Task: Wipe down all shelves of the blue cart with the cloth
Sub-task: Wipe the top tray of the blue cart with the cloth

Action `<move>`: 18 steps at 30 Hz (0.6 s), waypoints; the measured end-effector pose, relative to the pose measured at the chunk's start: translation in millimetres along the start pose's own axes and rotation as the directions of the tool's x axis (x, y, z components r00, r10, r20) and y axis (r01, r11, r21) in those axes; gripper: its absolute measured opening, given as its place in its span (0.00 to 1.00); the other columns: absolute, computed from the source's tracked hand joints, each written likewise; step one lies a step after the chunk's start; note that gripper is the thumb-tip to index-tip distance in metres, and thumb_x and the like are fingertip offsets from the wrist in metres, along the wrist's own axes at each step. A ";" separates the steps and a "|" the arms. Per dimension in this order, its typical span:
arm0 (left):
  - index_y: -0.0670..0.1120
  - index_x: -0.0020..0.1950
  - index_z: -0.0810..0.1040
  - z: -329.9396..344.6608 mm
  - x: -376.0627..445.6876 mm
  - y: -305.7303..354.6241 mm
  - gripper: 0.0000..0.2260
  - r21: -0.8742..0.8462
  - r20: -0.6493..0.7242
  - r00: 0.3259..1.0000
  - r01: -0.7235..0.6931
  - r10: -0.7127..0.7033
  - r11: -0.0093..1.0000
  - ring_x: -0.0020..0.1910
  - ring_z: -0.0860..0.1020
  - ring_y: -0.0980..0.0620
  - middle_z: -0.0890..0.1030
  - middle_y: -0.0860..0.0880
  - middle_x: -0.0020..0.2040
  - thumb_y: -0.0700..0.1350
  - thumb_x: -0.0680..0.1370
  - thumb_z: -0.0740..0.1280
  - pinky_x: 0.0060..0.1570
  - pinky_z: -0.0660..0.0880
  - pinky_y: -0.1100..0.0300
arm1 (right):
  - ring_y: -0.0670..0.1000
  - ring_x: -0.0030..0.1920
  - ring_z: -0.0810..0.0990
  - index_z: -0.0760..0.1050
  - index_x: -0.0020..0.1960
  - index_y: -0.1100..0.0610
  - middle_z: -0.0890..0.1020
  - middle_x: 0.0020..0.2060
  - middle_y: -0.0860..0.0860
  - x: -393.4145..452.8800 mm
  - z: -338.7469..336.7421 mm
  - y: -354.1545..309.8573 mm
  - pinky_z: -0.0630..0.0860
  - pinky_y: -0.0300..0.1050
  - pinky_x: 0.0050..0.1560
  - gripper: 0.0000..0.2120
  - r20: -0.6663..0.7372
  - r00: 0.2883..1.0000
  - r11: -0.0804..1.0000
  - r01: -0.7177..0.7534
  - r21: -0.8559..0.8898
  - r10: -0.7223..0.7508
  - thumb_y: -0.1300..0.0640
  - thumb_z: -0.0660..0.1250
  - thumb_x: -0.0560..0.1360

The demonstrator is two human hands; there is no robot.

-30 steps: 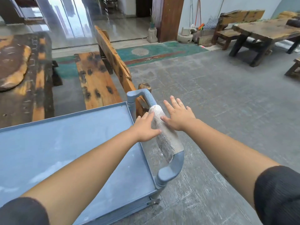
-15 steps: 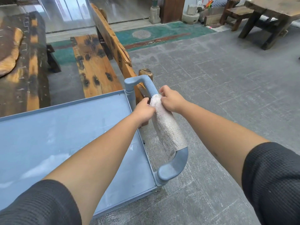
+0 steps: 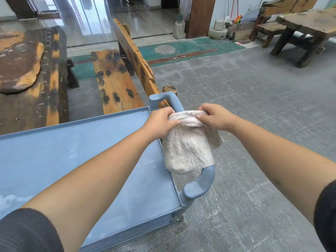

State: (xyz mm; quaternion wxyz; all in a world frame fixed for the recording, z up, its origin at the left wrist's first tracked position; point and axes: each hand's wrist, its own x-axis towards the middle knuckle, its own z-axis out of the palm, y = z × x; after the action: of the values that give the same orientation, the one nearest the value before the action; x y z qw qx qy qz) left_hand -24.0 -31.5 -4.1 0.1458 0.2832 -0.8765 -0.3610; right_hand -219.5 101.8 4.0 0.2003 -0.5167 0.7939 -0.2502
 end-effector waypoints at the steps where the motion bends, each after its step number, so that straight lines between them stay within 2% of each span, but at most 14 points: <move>1: 0.52 0.41 0.72 -7.2 -3.9 3.4 0.09 0.004 -0.015 1.000 -0.011 0.011 1.000 0.38 0.73 0.57 0.76 0.55 0.39 0.51 0.74 0.72 0.35 0.65 0.59 | 0.47 0.39 0.74 0.75 0.45 0.55 0.78 0.38 0.48 -4.4 -5.0 -3.3 0.70 0.45 0.41 0.10 0.023 1.000 1.000 0.010 0.002 -0.010 0.50 0.72 0.75; 3: 0.53 0.39 0.70 -21.6 -12.5 8.0 0.11 0.014 -0.007 0.999 -0.034 0.034 0.999 0.35 0.71 0.58 0.75 0.56 0.37 0.50 0.74 0.72 0.33 0.65 0.59 | 0.48 0.38 0.75 0.77 0.44 0.56 0.79 0.37 0.49 -13.9 -13.6 -8.7 0.71 0.45 0.40 0.12 0.117 0.993 0.998 0.010 -0.064 -0.002 0.50 0.76 0.71; 5: 0.49 0.40 0.73 -34.6 -24.7 10.9 0.11 0.068 0.056 0.995 -0.089 0.086 0.994 0.36 0.72 0.54 0.75 0.55 0.37 0.50 0.74 0.73 0.34 0.65 0.58 | 0.49 0.39 0.77 0.77 0.40 0.51 0.80 0.36 0.47 -23.4 -16.0 -14.5 0.71 0.43 0.38 0.08 0.214 0.977 0.965 0.047 -0.260 0.010 0.51 0.76 0.70; 7: 0.45 0.43 0.73 -44.5 -36.2 12.8 0.12 0.147 0.099 0.986 -0.149 0.135 0.978 0.38 0.72 0.51 0.74 0.54 0.37 0.51 0.74 0.73 0.35 0.63 0.57 | 0.49 0.39 0.77 0.74 0.37 0.48 0.80 0.35 0.46 -28.5 -15.8 -22.4 0.71 0.44 0.36 0.09 0.252 0.968 0.907 0.099 -0.409 0.008 0.51 0.73 0.72; 9: 0.47 0.44 0.72 -55.3 -46.9 12.5 0.12 0.198 0.091 0.985 -0.160 0.145 0.967 0.39 0.72 0.49 0.75 0.53 0.37 0.50 0.74 0.73 0.35 0.62 0.55 | 0.47 0.38 0.76 0.72 0.37 0.47 0.78 0.35 0.46 -31.3 -20.3 -33.2 0.69 0.45 0.36 0.11 0.248 0.969 0.912 0.104 -0.398 -0.002 0.49 0.71 0.75; 13: 0.48 0.46 0.71 -85.4 -64.5 11.5 0.10 0.224 0.045 0.994 -0.112 0.104 0.968 0.42 0.74 0.47 0.78 0.48 0.43 0.48 0.76 0.72 0.39 0.67 0.53 | 0.45 0.39 0.73 0.71 0.41 0.46 0.77 0.38 0.46 -33.2 -32.8 -59.2 0.67 0.43 0.37 0.09 0.170 0.985 0.958 0.063 -0.281 -0.015 0.48 0.69 0.77; 16: 0.51 0.47 0.74 -113.9 -75.1 10.6 0.06 0.206 -0.005 0.997 -0.080 0.083 0.975 0.43 0.76 0.47 0.80 0.48 0.44 0.48 0.76 0.71 0.43 0.72 0.53 | 0.46 0.40 0.74 0.71 0.42 0.46 0.78 0.39 0.47 -28.0 -34.0 -84.2 0.68 0.43 0.38 0.08 0.105 0.992 0.964 0.094 -0.251 -0.069 0.49 0.70 0.77; 18: 0.52 0.45 0.77 -131.7 -80.3 7.2 0.03 0.208 -0.017 0.998 -0.064 0.069 0.976 0.42 0.77 0.49 0.80 0.50 0.41 0.48 0.77 0.69 0.41 0.72 0.55 | 0.44 0.40 0.74 0.72 0.42 0.45 0.78 0.39 0.46 -23.4 -34.1 -102.5 0.68 0.41 0.38 0.09 0.111 0.990 0.966 0.116 -0.232 -0.092 0.50 0.72 0.75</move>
State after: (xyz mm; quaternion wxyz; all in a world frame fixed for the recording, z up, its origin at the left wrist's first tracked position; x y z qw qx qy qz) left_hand 97.8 -51.5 88.8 0.1379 0.2718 -0.9164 -0.2594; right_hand -156.3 94.9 94.5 0.1627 -0.5896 0.7791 -0.1376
